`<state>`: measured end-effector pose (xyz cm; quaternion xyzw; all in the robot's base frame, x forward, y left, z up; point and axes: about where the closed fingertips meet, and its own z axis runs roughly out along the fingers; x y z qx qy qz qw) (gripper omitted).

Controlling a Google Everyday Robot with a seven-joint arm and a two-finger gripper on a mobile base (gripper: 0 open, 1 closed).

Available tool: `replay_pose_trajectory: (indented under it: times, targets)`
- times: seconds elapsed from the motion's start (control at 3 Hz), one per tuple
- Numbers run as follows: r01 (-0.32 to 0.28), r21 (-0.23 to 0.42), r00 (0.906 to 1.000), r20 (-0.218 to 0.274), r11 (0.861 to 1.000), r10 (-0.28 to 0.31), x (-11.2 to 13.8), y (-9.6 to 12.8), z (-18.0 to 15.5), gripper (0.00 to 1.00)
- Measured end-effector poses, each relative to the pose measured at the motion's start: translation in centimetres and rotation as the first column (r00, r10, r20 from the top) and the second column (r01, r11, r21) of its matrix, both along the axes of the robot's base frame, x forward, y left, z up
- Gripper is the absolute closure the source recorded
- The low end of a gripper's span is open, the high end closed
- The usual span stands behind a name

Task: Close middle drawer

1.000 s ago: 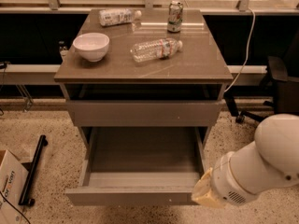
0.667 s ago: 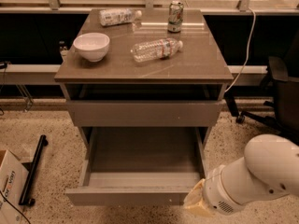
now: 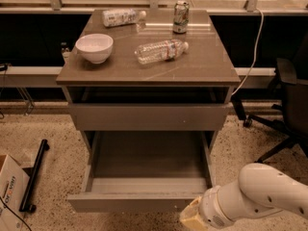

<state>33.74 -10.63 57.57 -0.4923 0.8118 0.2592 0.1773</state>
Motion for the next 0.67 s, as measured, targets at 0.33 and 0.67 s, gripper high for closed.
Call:
replay_pose_trajectory:
  times: [0.33,0.67]
  targets:
    - [0.003,0.022,0.9997,-0.026,1.0,-0.003,-0.25,0.3,-1.57,1.0]
    - [0.012,0.014,0.9993,-0.035,1.0,-0.011,-0.29,0.52,-1.79,1.0]
